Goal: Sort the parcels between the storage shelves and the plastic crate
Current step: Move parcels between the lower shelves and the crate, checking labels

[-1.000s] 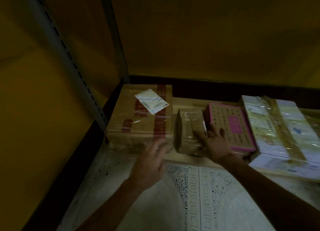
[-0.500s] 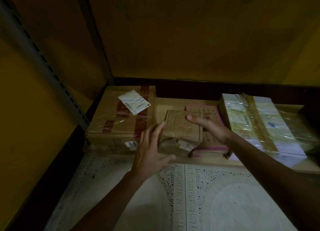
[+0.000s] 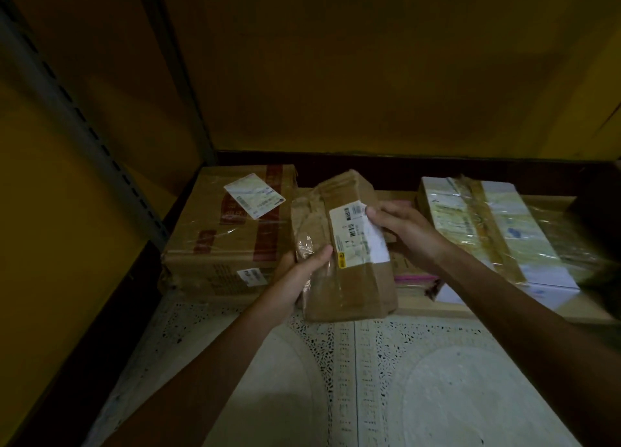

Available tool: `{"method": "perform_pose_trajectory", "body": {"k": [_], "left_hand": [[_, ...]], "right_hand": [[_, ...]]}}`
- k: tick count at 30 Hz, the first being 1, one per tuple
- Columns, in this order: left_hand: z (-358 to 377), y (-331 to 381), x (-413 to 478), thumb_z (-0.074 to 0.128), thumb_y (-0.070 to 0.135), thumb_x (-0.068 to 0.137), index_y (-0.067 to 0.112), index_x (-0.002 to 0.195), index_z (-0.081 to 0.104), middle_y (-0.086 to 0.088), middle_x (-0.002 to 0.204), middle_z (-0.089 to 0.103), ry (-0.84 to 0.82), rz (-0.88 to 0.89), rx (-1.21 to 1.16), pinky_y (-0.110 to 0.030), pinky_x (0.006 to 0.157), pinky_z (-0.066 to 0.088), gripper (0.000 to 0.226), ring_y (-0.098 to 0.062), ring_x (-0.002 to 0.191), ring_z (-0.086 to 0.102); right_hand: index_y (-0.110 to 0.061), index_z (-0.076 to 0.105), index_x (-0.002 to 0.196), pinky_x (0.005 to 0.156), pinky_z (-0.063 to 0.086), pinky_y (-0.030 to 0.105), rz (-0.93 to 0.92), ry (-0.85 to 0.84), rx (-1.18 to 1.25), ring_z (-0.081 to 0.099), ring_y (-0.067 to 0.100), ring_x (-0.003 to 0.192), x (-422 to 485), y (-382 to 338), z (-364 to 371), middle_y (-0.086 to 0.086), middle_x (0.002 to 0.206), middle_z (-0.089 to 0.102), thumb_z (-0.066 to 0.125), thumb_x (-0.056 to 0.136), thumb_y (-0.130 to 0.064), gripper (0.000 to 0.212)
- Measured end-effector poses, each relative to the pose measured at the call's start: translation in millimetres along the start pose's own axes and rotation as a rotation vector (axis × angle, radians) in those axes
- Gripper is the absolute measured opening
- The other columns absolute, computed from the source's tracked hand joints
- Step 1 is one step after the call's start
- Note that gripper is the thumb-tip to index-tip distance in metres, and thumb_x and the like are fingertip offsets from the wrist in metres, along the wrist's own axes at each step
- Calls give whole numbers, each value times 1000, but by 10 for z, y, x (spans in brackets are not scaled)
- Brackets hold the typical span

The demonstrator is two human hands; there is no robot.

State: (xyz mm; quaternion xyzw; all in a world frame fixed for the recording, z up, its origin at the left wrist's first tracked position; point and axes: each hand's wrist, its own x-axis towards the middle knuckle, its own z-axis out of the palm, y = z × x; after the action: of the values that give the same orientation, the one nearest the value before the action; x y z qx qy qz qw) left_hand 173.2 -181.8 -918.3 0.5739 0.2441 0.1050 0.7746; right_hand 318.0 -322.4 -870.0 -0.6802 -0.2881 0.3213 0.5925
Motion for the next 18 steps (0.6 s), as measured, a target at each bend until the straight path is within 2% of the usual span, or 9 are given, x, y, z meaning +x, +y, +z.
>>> {"method": "perform_pose_trajectory", "body": {"k": [2, 4, 6, 8, 10, 11, 13, 15, 18], "left_hand": [[-30, -12, 17, 69, 48, 62, 27, 107, 61, 5, 101, 72, 13, 15, 5, -33, 71, 56, 51, -13, 94, 68], [-27, -6, 14, 58, 46, 76, 28, 117, 58, 2, 117, 65, 70, 60, 82, -44, 92, 49, 45, -18, 110, 59], [-16, -7, 4, 54, 46, 82, 30, 131, 45, 2, 131, 54, 114, 83, 146, -49, 101, 41, 53, -19, 120, 50], [-13, -9, -20, 53, 57, 73, 34, 141, 27, 18, 125, 50, 94, 96, 154, -33, 92, 46, 77, -1, 111, 52], [9, 5, -64, 53, 66, 66, 37, 142, 20, 34, 104, 46, 35, 106, 225, -17, 74, 44, 88, 18, 89, 50], [14, -14, -65, 56, 66, 67, 40, 140, 25, 33, 105, 47, 12, 101, 294, -17, 73, 44, 84, 15, 87, 51], [26, -89, -30, 60, 49, 80, 42, 124, 45, 18, 117, 57, -8, 96, 427, -19, 72, 47, 47, 5, 92, 56], [6, -141, -8, 48, 28, 93, 35, 110, 55, 4, 116, 62, 69, 89, 427, -23, 72, 46, 20, -3, 92, 57], [-104, -192, -14, 34, 26, 98, 33, 102, 58, 4, 111, 60, 166, -22, 329, -38, 87, 46, 25, -15, 100, 56]], "right_hand": [[-10, 66, 96, 77, 52, 36, -23, 51, 54, 66, 18, 91, 3, 2, 7, 3, 91, 68, 64, 82, -29, 24], [-5, 66, 90, 62, 55, 28, -72, 123, 39, 69, 14, 82, 2, 7, 25, 5, 84, 69, 65, 85, -18, 15], [2, 65, 86, 53, 52, 21, -104, 188, -23, 71, 11, 75, 4, 27, 52, 7, 80, 69, 66, 85, -16, 19], [3, 60, 73, 51, 53, 25, -119, 257, -87, 71, 12, 75, 17, 48, 88, 7, 76, 69, 67, 85, -16, 24], [-8, 55, 62, 52, 56, 29, -113, 337, -127, 71, 10, 71, 39, 85, 120, 0, 67, 68, 68, 84, -15, 26], [-13, 56, 63, 50, 56, 28, -101, 357, -123, 70, 7, 67, 49, 105, 136, -3, 65, 67, 68, 84, -14, 24], [-13, 62, 75, 48, 54, 24, -54, 302, -27, 69, 9, 65, 50, 139, 191, -1, 72, 68, 64, 87, -14, 12], [-10, 66, 92, 55, 56, 25, 33, 185, 96, 68, 15, 77, 41, 182, 212, 5, 86, 68, 54, 94, -20, 15], [-13, 63, 105, 73, 56, 28, 57, 141, 43, 59, 20, 101, 31, 269, 211, 8, 108, 61, 53, 93, -14, 16]]}}
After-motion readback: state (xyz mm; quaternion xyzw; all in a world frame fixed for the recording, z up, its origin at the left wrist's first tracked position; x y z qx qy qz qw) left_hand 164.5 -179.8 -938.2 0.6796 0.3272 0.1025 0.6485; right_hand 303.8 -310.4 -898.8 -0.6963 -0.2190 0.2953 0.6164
